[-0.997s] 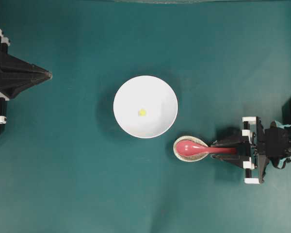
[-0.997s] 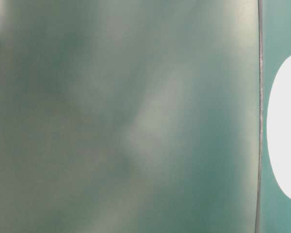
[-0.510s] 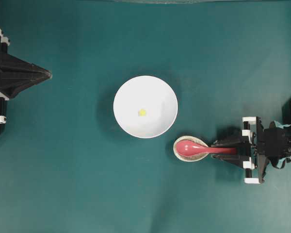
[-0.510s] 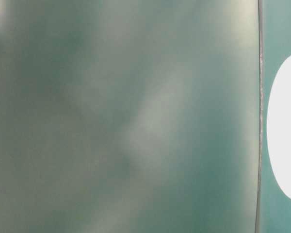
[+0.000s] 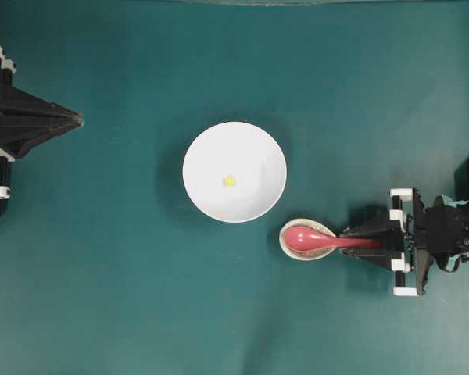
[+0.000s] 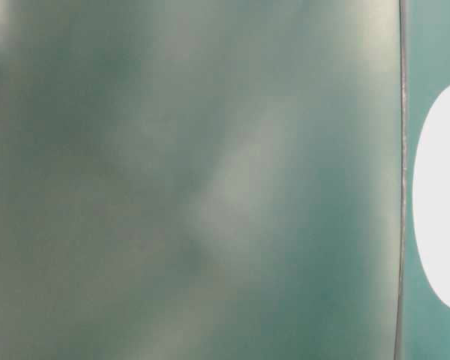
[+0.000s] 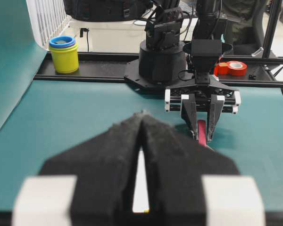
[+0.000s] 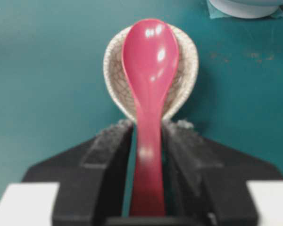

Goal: Scoop the yellow hexagonal prism block from the bowl with a spoon using the right arm.

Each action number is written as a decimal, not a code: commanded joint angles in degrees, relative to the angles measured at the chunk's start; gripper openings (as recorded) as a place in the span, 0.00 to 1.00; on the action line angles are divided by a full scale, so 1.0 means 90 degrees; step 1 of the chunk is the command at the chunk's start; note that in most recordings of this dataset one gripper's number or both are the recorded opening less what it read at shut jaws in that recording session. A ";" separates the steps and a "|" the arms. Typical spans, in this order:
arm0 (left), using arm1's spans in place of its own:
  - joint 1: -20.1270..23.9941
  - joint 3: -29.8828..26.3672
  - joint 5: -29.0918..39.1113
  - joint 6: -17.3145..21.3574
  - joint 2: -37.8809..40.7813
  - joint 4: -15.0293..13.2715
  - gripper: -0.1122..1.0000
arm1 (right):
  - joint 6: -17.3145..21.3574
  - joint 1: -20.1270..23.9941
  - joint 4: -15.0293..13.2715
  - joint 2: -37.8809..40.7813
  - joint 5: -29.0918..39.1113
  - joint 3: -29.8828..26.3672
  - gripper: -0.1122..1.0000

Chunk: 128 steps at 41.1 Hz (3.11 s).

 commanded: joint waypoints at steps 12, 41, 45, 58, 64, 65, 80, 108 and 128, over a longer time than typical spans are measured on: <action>0.0020 -0.0186 -0.0059 0.0010 0.0020 0.0020 0.12 | -0.0010 0.0010 0.0000 -0.0244 -0.0020 0.0010 0.31; 0.0020 -0.0195 -0.0059 0.0010 0.0000 0.0020 0.12 | -0.0508 -0.0762 -0.0010 -0.2334 0.1357 0.0068 0.31; 0.0020 -0.0195 -0.0059 0.0010 0.0010 0.0020 0.12 | -0.0928 -0.0957 -0.0010 -0.2715 0.1582 -0.0010 0.31; 0.0020 -0.0186 -0.0059 0.0010 0.0020 0.0020 0.12 | -0.2383 -0.2041 -0.0010 -0.3828 0.3418 -0.0576 0.31; 0.0020 -0.0186 -0.0059 0.0000 0.0029 0.0020 0.12 | -0.2969 -0.2588 -0.0010 -0.4131 0.4424 -0.0986 0.31; 0.0020 -0.0186 -0.0059 0.0000 0.0029 0.0020 0.12 | -0.3057 -0.2705 -0.0010 -0.4180 0.4590 -0.1074 0.31; 0.0020 -0.0186 -0.0059 -0.0010 0.0049 0.0020 0.12 | -0.3457 -0.4121 -0.0010 -0.4326 0.7061 -0.2061 0.31; 0.0020 -0.0176 0.0049 -0.0039 0.0059 0.0020 0.12 | -0.3037 -0.5869 -0.0020 -0.3984 1.1250 -0.4219 0.31; 0.0020 -0.0176 0.0107 -0.0029 0.0049 0.0020 0.12 | -0.1064 -0.5957 -0.1592 -0.2861 1.3555 -0.5762 0.31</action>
